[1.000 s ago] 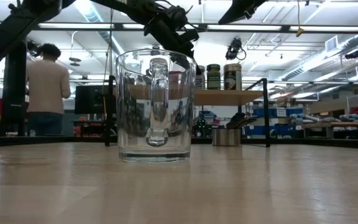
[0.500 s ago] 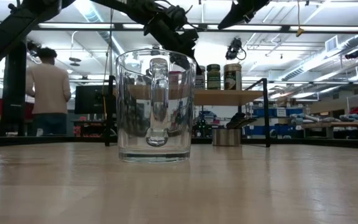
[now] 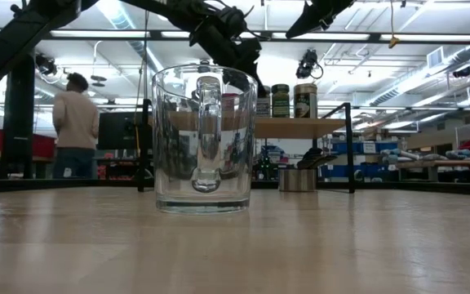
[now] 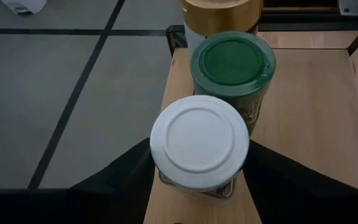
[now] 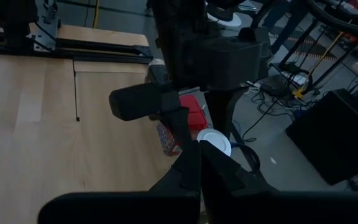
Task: Shelf spices
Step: Adjust the white seasoning bottle on the shelf
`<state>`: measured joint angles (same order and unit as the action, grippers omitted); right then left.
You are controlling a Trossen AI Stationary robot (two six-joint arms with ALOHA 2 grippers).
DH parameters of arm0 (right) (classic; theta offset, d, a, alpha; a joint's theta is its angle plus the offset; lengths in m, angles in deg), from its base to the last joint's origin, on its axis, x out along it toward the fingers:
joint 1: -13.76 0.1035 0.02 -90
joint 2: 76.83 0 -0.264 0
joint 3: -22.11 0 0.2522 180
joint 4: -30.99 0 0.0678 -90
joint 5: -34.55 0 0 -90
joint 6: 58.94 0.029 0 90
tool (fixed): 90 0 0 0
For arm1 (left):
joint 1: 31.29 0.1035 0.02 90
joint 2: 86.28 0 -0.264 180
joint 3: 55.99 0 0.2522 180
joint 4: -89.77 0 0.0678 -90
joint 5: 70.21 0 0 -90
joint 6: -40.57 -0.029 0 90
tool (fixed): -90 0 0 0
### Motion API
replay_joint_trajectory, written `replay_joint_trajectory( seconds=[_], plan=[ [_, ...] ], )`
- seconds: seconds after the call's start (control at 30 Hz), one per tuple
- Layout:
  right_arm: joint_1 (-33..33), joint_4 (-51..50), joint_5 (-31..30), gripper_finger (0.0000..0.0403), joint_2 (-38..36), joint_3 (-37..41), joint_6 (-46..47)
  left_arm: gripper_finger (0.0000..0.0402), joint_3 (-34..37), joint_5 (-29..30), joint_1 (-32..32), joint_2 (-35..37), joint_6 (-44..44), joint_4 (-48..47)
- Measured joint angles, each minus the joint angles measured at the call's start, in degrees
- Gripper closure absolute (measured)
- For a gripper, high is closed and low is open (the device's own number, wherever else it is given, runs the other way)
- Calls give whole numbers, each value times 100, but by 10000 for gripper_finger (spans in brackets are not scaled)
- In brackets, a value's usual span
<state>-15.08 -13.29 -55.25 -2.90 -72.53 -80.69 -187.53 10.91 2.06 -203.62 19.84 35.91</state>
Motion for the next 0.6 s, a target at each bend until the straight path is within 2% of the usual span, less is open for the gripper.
replay_joint_trajectory(
  seconds=[0.6],
  plan=[
    [0, -104, -2, 403, 0, 0, 137, 167, 0, 131, -46, 2, 16, -13]
  ],
)
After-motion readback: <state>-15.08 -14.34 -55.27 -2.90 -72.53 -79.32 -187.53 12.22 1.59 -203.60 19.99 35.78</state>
